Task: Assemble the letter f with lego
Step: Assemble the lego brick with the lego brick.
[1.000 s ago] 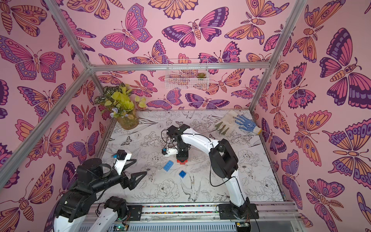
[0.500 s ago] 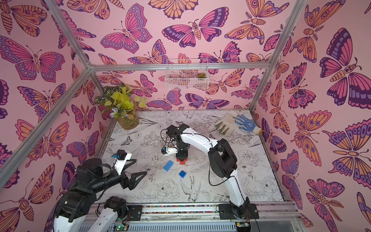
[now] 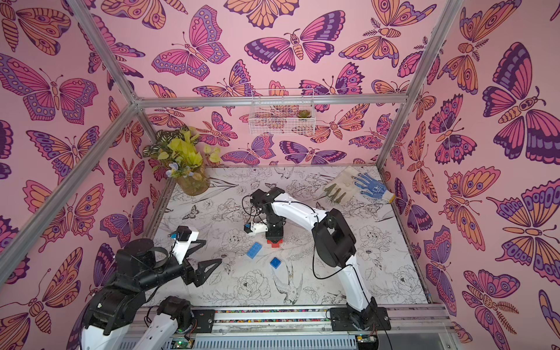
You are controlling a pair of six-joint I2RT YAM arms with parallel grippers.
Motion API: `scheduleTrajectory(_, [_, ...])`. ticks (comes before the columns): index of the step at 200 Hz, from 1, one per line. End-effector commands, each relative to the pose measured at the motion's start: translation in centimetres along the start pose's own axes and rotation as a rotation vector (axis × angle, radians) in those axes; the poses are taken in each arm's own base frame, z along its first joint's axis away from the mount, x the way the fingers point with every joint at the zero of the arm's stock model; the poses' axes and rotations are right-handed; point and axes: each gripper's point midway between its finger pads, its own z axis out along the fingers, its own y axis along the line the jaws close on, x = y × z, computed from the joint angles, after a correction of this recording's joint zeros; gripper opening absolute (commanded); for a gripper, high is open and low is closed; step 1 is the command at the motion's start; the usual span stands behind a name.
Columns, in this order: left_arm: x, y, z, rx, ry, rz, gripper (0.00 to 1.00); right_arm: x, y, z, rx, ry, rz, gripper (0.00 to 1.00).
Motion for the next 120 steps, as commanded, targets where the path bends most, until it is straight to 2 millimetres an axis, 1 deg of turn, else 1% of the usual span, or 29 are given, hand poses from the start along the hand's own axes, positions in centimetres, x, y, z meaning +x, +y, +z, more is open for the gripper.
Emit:
scheduleTrajectory(1, [0.1,-0.3,0.2,0.021,-0.005,0.011,1.00,0.1,0.0,0.1,-0.010,0.020,-0.017,0.25])
scheduleTrajectory(51, [0.1,-0.3,0.2,0.021,-0.004,0.010,1.00,0.3,0.0,0.7,-0.023,0.035,-0.018,0.24])
scheduleTrajectory(120, [0.1,-0.3,0.3,0.023,-0.004,0.011,1.00,1.2,0.5,2.4,-0.058,0.076,-0.004,0.24])
